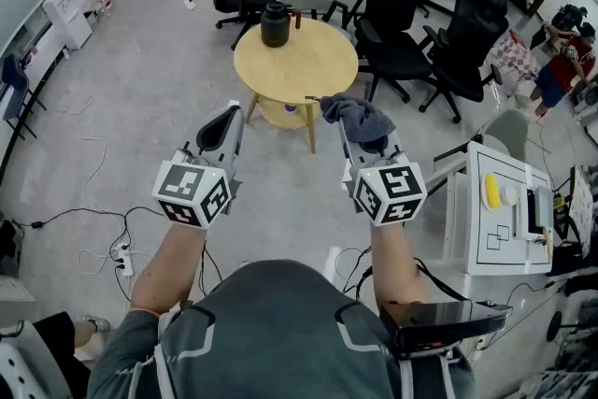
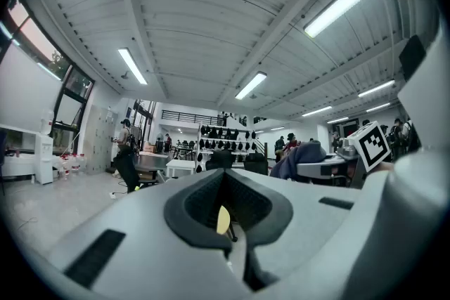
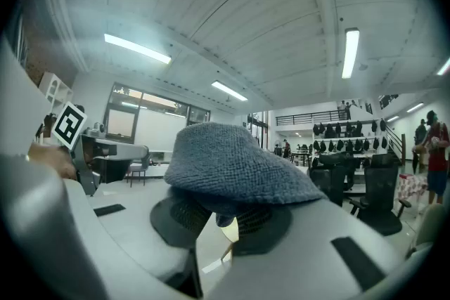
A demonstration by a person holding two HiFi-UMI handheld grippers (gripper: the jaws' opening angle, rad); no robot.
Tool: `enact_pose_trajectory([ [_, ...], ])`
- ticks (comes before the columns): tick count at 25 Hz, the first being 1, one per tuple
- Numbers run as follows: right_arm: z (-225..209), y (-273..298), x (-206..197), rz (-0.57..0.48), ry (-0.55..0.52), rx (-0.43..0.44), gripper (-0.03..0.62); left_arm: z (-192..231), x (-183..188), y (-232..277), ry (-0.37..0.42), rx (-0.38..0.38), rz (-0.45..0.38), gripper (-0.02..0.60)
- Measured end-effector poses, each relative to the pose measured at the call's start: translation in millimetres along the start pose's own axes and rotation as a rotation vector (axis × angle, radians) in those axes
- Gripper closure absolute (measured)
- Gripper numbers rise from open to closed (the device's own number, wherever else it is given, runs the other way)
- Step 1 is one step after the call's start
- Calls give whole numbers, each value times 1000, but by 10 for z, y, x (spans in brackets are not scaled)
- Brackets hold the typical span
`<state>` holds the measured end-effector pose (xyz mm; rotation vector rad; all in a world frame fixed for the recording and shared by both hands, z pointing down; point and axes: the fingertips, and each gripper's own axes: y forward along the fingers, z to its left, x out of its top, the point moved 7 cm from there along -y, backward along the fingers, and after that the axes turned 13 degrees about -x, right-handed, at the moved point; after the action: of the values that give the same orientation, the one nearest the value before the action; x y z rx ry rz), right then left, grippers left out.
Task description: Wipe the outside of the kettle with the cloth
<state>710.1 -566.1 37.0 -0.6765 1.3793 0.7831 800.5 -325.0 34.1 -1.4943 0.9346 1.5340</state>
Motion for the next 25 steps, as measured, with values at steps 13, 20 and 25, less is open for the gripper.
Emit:
enact_pose_trajectory([
  [13,51,60,-46,10,9,5,513,48,-52,-13,3,-18,4,574],
  [20,259,215,25,0,34,0,513,344,-94,-183,-8,-17,10,574],
  [25,490,373,-30,11,44,-24,513,649,-144,-364,-11,-32,10,574],
])
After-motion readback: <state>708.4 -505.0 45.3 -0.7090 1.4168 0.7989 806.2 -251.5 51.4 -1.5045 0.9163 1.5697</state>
